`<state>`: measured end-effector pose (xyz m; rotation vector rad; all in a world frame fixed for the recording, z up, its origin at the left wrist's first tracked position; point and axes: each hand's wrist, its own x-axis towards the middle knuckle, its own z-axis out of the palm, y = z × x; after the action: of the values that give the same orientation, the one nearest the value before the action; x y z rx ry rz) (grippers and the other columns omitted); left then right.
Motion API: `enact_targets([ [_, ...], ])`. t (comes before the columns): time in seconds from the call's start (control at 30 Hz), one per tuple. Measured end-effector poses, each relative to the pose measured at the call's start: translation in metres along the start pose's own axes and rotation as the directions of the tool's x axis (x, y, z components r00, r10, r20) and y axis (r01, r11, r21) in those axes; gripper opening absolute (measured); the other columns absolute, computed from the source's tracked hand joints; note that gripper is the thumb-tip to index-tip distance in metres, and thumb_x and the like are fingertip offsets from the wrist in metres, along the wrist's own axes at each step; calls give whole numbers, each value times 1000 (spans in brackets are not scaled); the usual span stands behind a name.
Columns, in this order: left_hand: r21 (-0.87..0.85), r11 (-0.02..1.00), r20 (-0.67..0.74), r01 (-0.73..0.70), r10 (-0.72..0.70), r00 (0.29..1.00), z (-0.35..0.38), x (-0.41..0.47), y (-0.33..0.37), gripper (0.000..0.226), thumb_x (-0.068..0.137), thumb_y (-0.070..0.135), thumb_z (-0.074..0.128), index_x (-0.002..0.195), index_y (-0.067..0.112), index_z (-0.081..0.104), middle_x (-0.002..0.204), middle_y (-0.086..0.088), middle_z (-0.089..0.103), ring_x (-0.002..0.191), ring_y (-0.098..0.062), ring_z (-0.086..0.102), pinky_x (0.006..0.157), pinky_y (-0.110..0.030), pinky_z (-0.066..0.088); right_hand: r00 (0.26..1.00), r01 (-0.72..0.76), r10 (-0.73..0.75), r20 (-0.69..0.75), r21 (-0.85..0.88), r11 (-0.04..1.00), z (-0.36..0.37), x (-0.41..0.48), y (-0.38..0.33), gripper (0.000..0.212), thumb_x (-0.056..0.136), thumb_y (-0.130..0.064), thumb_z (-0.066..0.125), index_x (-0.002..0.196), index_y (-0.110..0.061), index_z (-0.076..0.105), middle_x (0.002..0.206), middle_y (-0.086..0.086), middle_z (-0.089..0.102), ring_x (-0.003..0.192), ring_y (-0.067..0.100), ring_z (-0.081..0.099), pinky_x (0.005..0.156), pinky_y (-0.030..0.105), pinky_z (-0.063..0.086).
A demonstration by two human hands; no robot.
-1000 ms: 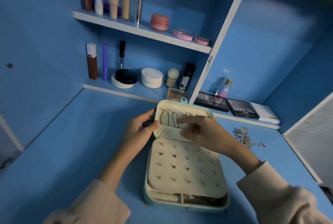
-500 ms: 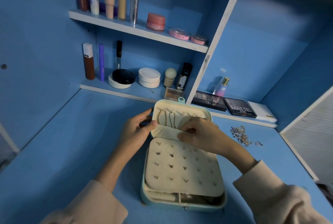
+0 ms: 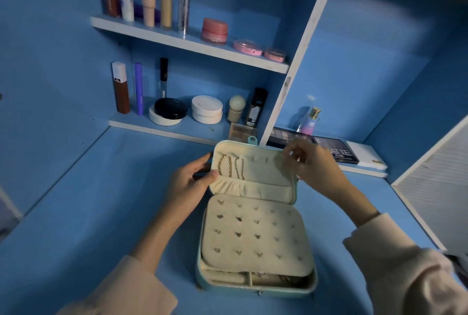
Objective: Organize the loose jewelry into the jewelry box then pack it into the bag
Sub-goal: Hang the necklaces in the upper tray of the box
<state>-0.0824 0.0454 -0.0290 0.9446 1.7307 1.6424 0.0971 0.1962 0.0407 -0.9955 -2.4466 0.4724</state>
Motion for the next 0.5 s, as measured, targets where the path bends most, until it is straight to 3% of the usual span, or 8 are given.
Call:
enact_targets([
  [0.13, 0, 1000, -3, -3, 3, 1000, 0, 1, 0, 39, 89, 9, 61, 119, 34, 56, 91, 23, 65, 80, 17, 60, 65, 1, 41, 985, -141, 166, 39, -356, 924, -8, 8, 38, 18, 85, -17, 58, 101, -20, 66, 98, 2, 64, 82, 21, 56, 67, 28, 42],
  [0.3, 2, 1000, -3, 12, -12, 1000, 0, 1, -1, 40, 89, 11, 61, 118, 39, 54, 91, 26, 64, 86, 13, 59, 70, -8, 42, 922, -213, 344, 177, -512, 832, -9, 5, 65, 37, 88, -27, 58, 124, -19, 58, 127, 5, 57, 114, 26, 54, 91, 35, 46],
  [0.5, -2, 1000, -22, 28, -28, 999, 0, 0, -1, 41, 89, 11, 61, 127, 28, 56, 90, 26, 64, 86, 13, 58, 72, -8, 39, 920, -249, 358, 162, -462, 851, 0, -5, 73, 22, 84, -16, 60, 103, -19, 69, 110, 8, 64, 100, 28, 59, 82, 35, 50],
])
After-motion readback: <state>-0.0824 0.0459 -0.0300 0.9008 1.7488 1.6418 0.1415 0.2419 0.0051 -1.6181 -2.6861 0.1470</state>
